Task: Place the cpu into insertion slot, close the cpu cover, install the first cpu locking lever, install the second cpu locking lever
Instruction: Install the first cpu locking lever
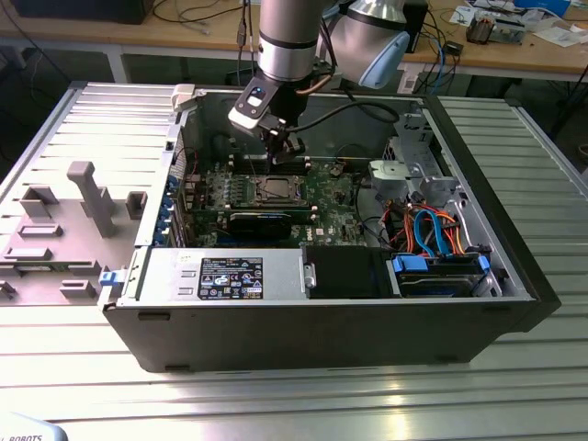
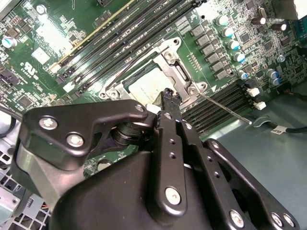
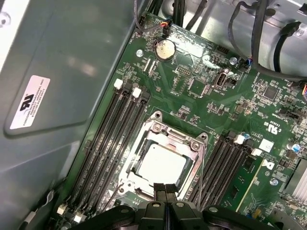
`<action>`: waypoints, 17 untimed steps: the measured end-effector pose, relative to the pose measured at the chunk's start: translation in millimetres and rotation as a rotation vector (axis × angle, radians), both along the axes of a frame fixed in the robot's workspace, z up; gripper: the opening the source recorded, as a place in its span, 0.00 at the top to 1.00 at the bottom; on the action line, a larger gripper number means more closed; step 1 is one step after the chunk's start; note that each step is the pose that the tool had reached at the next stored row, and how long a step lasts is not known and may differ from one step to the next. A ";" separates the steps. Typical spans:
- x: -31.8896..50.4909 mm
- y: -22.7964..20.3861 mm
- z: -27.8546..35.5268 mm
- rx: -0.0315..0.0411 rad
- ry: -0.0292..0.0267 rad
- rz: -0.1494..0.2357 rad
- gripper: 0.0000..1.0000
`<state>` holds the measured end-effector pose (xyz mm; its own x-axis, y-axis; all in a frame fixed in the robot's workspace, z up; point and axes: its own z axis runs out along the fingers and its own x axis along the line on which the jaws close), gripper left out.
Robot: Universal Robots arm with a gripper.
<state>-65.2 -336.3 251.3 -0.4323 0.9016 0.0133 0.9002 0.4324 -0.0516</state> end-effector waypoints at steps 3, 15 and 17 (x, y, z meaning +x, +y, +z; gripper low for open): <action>0.0 0.0 0.0 0.0000 0.0000 0.011 0.89; 0.0 0.0 0.0 0.0001 -0.0001 0.050 0.89; 0.0 0.0 0.0 0.0000 0.0000 0.056 0.89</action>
